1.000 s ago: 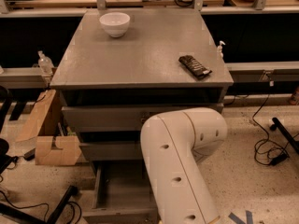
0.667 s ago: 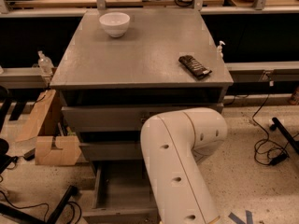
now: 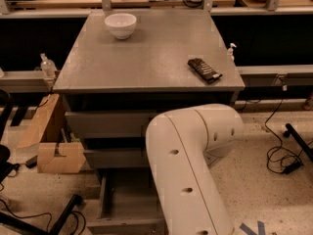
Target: Open bottom drawer
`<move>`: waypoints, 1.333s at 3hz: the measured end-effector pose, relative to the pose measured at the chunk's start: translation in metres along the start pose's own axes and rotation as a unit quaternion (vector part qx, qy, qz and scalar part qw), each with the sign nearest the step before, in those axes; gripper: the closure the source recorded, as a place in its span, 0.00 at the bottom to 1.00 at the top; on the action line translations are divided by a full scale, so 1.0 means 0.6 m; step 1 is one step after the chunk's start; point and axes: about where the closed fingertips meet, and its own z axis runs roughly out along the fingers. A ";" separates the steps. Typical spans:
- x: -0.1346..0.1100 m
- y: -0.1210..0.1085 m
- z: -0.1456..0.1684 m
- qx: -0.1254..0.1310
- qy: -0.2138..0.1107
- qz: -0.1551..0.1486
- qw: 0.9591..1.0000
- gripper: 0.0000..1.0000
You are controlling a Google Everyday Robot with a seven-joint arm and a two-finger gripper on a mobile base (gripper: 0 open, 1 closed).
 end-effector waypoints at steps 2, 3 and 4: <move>0.022 -0.069 -0.103 0.089 0.019 -0.073 0.993 0.84; 0.047 -0.112 -0.118 0.132 0.005 -0.090 0.987 1.00; 0.071 -0.143 -0.110 0.150 -0.022 -0.095 0.984 1.00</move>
Offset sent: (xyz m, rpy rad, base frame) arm 0.0912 -0.0536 0.0744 -0.0493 -0.3519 0.1971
